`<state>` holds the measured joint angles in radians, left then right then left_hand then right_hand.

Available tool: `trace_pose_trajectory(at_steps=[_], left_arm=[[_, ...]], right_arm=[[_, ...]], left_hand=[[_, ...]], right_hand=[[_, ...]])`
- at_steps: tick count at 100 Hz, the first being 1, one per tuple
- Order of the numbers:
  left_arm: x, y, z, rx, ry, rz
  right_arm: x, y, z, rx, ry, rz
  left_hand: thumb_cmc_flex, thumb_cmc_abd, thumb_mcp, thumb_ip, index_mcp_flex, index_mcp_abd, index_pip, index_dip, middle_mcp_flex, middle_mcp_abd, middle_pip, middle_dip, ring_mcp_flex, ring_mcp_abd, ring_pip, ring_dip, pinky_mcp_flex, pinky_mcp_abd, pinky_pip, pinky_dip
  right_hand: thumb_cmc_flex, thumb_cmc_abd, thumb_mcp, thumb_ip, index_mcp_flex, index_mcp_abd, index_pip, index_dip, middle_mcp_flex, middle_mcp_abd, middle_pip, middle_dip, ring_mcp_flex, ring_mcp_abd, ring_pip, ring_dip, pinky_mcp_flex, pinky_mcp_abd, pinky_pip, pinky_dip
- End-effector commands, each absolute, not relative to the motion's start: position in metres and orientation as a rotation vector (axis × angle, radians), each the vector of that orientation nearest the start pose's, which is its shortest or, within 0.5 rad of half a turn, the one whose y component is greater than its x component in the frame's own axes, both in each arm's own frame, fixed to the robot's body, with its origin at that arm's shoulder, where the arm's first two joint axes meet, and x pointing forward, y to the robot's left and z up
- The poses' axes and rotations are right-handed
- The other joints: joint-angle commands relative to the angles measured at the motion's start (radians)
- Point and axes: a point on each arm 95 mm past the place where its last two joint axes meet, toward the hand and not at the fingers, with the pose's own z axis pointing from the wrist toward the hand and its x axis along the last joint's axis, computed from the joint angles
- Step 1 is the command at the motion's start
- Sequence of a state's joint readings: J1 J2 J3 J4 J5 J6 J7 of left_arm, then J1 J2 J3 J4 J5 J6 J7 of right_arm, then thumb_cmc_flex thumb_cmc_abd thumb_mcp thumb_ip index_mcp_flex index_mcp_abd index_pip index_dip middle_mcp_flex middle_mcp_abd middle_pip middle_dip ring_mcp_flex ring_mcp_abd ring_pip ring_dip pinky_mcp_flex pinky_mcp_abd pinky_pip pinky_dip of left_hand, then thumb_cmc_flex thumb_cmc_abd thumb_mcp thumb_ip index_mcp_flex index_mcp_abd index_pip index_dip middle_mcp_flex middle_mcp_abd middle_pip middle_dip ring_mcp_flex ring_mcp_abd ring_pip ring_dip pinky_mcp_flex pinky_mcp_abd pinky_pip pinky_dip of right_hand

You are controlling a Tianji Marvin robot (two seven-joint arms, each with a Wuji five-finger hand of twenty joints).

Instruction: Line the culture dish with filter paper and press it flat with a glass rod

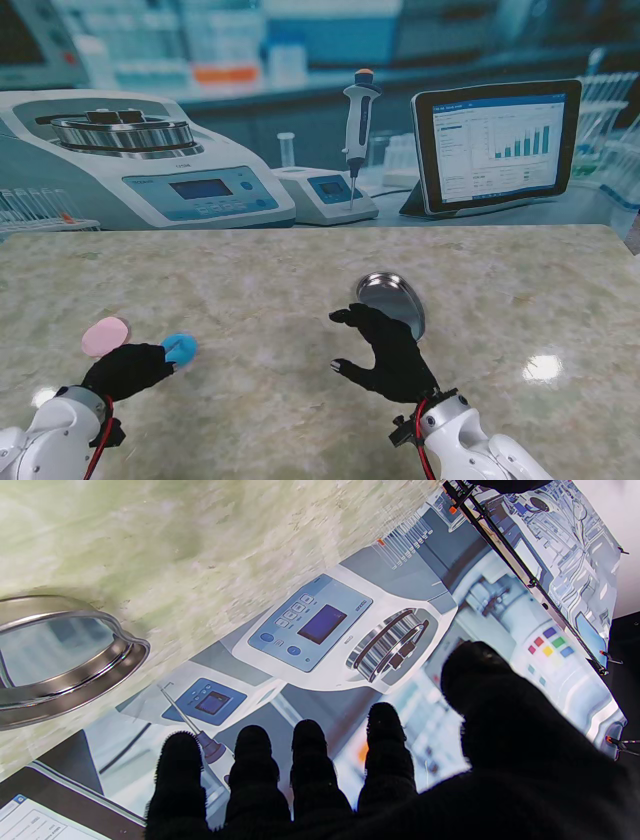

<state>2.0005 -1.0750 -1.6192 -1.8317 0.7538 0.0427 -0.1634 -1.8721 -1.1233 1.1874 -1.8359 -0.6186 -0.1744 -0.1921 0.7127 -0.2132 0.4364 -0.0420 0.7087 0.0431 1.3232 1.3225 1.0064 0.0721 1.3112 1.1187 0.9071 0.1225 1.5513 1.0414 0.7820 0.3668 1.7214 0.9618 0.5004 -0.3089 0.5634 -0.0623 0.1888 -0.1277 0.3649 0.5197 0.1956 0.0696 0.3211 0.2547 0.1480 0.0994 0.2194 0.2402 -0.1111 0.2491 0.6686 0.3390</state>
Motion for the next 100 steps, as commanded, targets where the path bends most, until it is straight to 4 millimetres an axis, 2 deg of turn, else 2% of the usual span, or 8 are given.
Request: trace_pose_trajectory(at_steps=[1, 20, 62, 100], left_arm=[[0.308, 0.11, -0.339, -1.708, 1.326, -1.294], [0.307, 0.108, -0.335, -1.689, 1.322, -1.312], [0.275, 0.115, -0.324, -1.652, 1.349, -1.305], [0.278, 0.111, -0.334, -1.694, 1.368, -1.268]], right_arm=[[0.295, 0.059, -0.328, -1.855, -1.484, -2.471], [0.295, 0.059, -0.327, -1.855, -1.484, -2.472], [0.295, 0.057, -0.327, -1.855, -1.478, -2.48], [0.295, 0.057, -0.327, -1.859, -1.476, -2.482]], left_hand=[[-0.014, 0.007, 0.03, 0.015, 0.02, 0.09, 0.061, 0.03, 0.035, -0.071, 0.059, -0.002, 0.039, -0.087, 0.05, -0.008, 0.021, -0.012, 0.121, -0.026], [-0.015, 0.006, 0.032, 0.014, 0.021, 0.09, 0.062, 0.03, 0.034, -0.07, 0.06, -0.001, 0.039, -0.087, 0.05, -0.008, 0.021, -0.012, 0.121, -0.027], [-0.013, 0.011, 0.027, 0.015, 0.019, 0.088, 0.061, 0.03, 0.034, -0.072, 0.06, -0.001, 0.039, -0.088, 0.05, -0.008, 0.023, -0.015, 0.122, -0.027], [-0.011, 0.013, 0.02, 0.017, 0.018, 0.086, 0.061, 0.031, 0.035, -0.076, 0.059, -0.002, 0.041, -0.091, 0.051, -0.009, 0.027, -0.019, 0.126, -0.03]], right_hand=[[0.003, 0.027, -0.014, 0.02, -0.031, -0.017, 0.001, 0.012, -0.02, -0.028, -0.008, 0.006, -0.034, -0.034, -0.031, -0.014, -0.011, -0.022, 0.017, 0.017], [0.004, 0.027, -0.014, 0.02, -0.031, -0.017, 0.001, 0.012, -0.02, -0.027, -0.008, 0.006, -0.033, -0.034, -0.03, -0.014, -0.01, -0.022, 0.017, 0.017], [0.003, 0.027, -0.014, 0.02, -0.031, -0.016, 0.0, 0.012, -0.021, -0.027, -0.009, 0.005, -0.034, -0.034, -0.031, -0.014, -0.011, -0.022, 0.018, 0.017], [0.004, 0.027, -0.015, 0.02, -0.031, -0.016, 0.0, 0.012, -0.021, -0.027, -0.009, 0.005, -0.034, -0.035, -0.031, -0.014, -0.011, -0.022, 0.018, 0.017]])
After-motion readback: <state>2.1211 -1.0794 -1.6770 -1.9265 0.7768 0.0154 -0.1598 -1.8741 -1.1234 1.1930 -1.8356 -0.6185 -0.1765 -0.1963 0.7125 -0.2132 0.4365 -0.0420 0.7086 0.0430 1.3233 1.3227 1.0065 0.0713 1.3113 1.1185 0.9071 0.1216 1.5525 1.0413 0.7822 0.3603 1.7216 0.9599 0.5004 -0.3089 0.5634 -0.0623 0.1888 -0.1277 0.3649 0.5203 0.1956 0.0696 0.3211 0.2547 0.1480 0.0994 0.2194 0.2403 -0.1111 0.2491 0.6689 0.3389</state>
